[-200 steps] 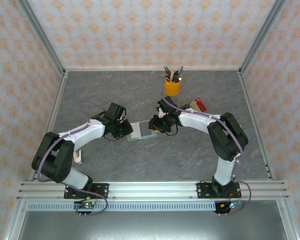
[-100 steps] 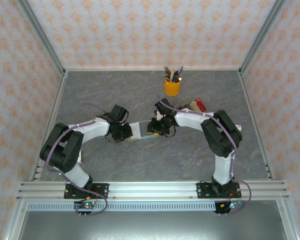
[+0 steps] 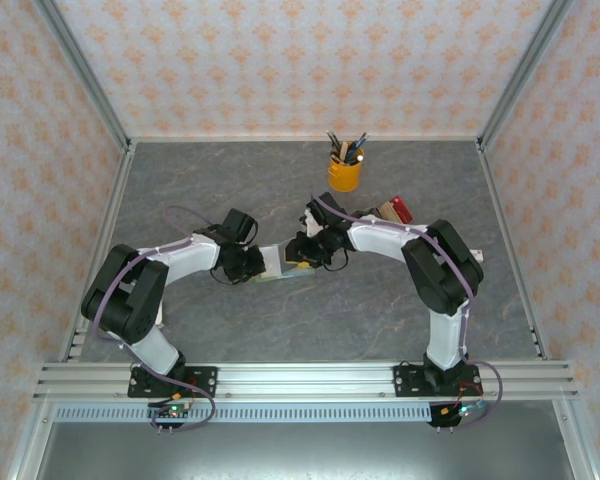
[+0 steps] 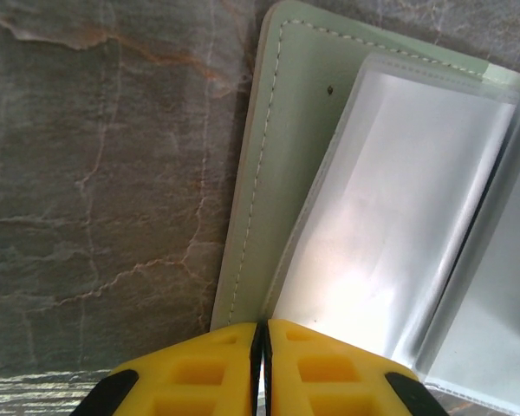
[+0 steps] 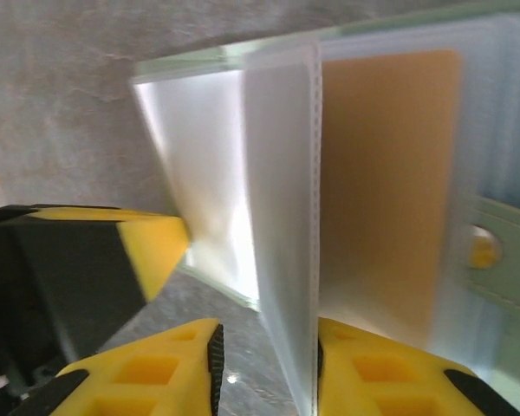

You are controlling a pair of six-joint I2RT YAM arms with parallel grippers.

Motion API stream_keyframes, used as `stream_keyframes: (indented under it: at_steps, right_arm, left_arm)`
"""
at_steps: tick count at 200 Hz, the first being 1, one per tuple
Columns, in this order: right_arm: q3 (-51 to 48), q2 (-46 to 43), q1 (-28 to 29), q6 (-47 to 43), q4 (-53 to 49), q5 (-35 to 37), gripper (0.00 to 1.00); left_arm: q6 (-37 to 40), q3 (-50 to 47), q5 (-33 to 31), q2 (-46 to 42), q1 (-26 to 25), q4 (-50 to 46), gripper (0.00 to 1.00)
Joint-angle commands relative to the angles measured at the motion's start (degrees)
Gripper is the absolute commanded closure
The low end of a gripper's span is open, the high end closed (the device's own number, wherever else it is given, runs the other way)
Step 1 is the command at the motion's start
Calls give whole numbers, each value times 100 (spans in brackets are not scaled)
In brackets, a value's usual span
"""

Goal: Take the credit cards out of the card holder

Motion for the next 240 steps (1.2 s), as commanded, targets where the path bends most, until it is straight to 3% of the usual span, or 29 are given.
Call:
stream_keyframes:
  at_steps: [1,51,121,173,199,240]
  right_arm:
    - [267,-2,99,48,330,-291,65]
    - [737,539,315,238,731,-516,53]
    - [807,661,312,179,724,-599,52]
    - [1087,779,314,-14,-221,431,67]
    - [1185,919,314,-6,-510,655,74]
    - [1336,1149,319,-50,-646,512,75]
  left_arm:
    - [-18,5,-300,179,-37,-234,87]
    - [-119,-121,-1042,-434,155,-875,86]
    - [-282,-237,-1260,-1300,298,-945,86]
    - [-87,-138,-381,-987,289,-237,87]
    - [-62,19,-520,-640,288,-261,89]
    - [-105,84,-785,-174,288,-417,92]
